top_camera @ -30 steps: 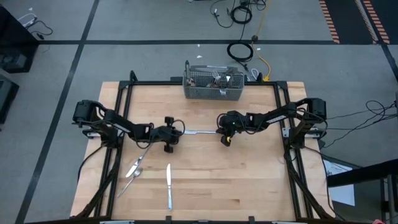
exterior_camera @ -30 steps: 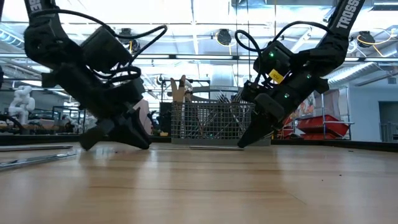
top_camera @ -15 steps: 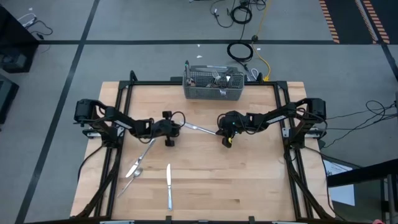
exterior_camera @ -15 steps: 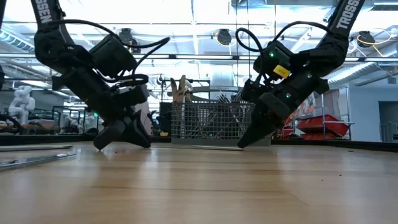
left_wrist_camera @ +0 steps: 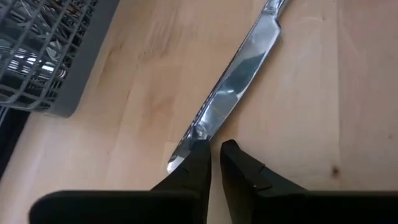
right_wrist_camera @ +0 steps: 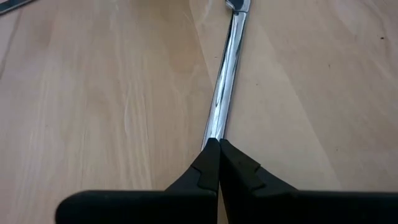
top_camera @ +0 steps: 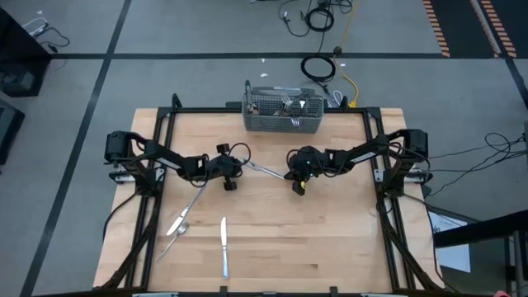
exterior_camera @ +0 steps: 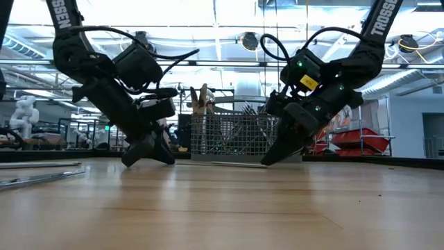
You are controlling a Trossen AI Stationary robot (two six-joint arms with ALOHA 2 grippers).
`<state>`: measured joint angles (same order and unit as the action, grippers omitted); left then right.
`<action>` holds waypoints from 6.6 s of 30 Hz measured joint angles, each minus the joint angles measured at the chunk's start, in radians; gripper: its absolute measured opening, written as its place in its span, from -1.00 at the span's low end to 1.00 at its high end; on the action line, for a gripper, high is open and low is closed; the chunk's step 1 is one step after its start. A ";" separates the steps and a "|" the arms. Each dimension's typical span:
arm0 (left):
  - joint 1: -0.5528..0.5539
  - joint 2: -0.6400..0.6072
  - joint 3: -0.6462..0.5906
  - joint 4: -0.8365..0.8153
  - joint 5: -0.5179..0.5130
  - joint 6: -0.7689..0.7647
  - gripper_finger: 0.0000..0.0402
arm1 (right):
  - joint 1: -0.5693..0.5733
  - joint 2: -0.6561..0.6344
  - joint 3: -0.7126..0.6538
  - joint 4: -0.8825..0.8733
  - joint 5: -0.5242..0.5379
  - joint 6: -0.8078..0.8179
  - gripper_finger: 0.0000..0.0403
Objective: Sort silverware
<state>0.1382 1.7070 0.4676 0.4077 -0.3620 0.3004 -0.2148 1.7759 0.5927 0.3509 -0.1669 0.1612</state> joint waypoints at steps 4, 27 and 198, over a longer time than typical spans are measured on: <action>0.029 0.042 0.001 0.060 0.039 0.000 -0.73 | 0.000 0.002 -0.001 0.006 0.000 0.000 -1.00; 0.069 0.114 0.176 -0.031 0.189 0.360 -0.73 | 0.000 0.002 -0.001 0.007 -0.026 -0.041 -1.00; -0.080 -0.810 0.278 -0.737 -0.205 -0.321 -0.73 | 0.117 0.072 0.459 -0.331 0.229 -0.126 -0.69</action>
<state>0.0586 0.8970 0.7456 -0.3293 -0.5672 -0.0208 -0.0973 1.8481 1.0513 0.0201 0.0623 0.0356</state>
